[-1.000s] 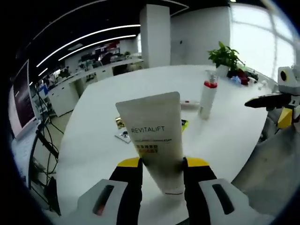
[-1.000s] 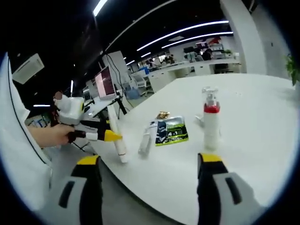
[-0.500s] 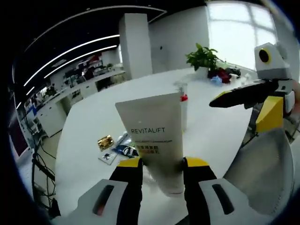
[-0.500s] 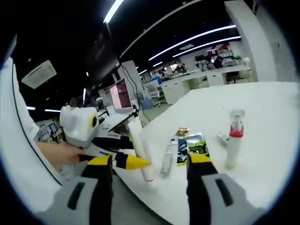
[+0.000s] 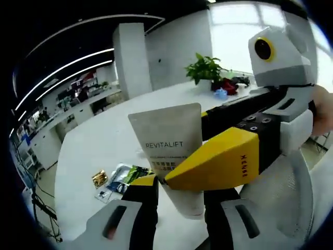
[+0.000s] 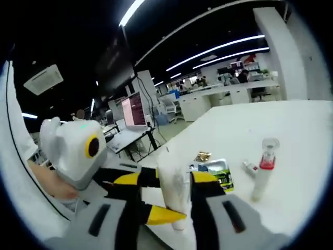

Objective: Arrange the skincare products in the storage area until every visible bottle or jar stands upright without overlapping.

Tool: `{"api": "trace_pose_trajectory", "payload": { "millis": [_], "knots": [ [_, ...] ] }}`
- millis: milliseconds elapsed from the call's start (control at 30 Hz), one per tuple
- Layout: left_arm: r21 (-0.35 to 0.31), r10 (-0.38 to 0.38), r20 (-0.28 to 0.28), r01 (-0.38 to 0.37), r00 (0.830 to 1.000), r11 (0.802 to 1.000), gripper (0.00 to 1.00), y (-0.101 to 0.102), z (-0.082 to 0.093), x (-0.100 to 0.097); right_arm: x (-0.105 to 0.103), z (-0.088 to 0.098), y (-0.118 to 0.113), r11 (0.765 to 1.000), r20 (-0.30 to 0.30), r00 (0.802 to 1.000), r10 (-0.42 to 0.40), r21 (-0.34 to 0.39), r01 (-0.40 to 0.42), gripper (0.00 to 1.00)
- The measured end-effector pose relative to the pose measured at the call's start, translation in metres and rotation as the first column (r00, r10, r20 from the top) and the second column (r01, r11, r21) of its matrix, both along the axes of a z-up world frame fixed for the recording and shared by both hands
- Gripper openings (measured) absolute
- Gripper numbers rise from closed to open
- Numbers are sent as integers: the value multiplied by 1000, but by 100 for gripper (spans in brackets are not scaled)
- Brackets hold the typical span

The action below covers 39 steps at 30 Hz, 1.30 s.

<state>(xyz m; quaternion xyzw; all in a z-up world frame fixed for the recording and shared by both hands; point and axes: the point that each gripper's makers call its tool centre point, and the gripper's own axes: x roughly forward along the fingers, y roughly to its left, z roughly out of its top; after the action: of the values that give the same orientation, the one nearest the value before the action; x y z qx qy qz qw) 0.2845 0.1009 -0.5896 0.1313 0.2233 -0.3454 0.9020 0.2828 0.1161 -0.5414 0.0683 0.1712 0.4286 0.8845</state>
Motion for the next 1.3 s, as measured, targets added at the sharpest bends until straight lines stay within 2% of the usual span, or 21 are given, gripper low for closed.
{"api": "trace_pose_trajectory", "payload": {
  "millis": [133,500,667,700,767,867,933,967,1033,1067,1100,1133,1167,1300],
  "knots": [
    [15,-23,14,22,1000,1000,31,-5,2,-3,1,-3,-3,1000,-3,1000,-14,-27,14,25],
    [34,-52,31,51,998,998,31,-11,5,-5,4,-9,-16,996,-12,997,-71,-59,70,16],
    [30,-59,39,58,998,998,31,-12,6,-6,4,-9,-22,995,-2,997,-79,-65,79,11],
    [27,-64,39,63,997,998,31,-13,7,-6,4,-8,-23,995,16,997,-72,-69,73,10],
    [25,-81,33,80,996,996,31,-15,7,-8,2,-7,-23,994,50,998,-44,-101,49,10],
    [24,-127,39,126,991,992,32,-19,7,-11,2,-6,-27,994,54,998,-20,-107,26,10],
    [-10,-162,36,162,986,987,31,-23,9,-13,1,-5,-30,994,59,998,7,-111,0,9],
    [-19,-176,27,176,984,984,31,-24,9,-14,-1,-5,-32,990,73,996,49,-132,-39,9],
    [-50,-215,2,215,977,975,30,-26,9,-17,-4,2,-32,990,92,991,94,-117,-83,10],
    [-34,-262,-2,262,965,964,30,-27,8,-19,-6,4,-33,985,103,986,134,-125,-121,10],
    [-36,-272,6,273,962,961,30,-28,9,-18,-7,7,-33,981,113,981,156,-129,-142,9],
    [-37,-317,-10,317,948,948,29,-30,7,-22,-9,10,-33,976,125,974,190,-135,-173,9],
    [-36,-338,1,338,941,940,29,-31,10,-21,-11,10,-33,967,131,966,221,-156,-200,9],
    [-98,-397,-12,394,918,914,26,-34,18,-21,-17,15,-32,945,143,941,308,-158,-286,9]
  ]
}}
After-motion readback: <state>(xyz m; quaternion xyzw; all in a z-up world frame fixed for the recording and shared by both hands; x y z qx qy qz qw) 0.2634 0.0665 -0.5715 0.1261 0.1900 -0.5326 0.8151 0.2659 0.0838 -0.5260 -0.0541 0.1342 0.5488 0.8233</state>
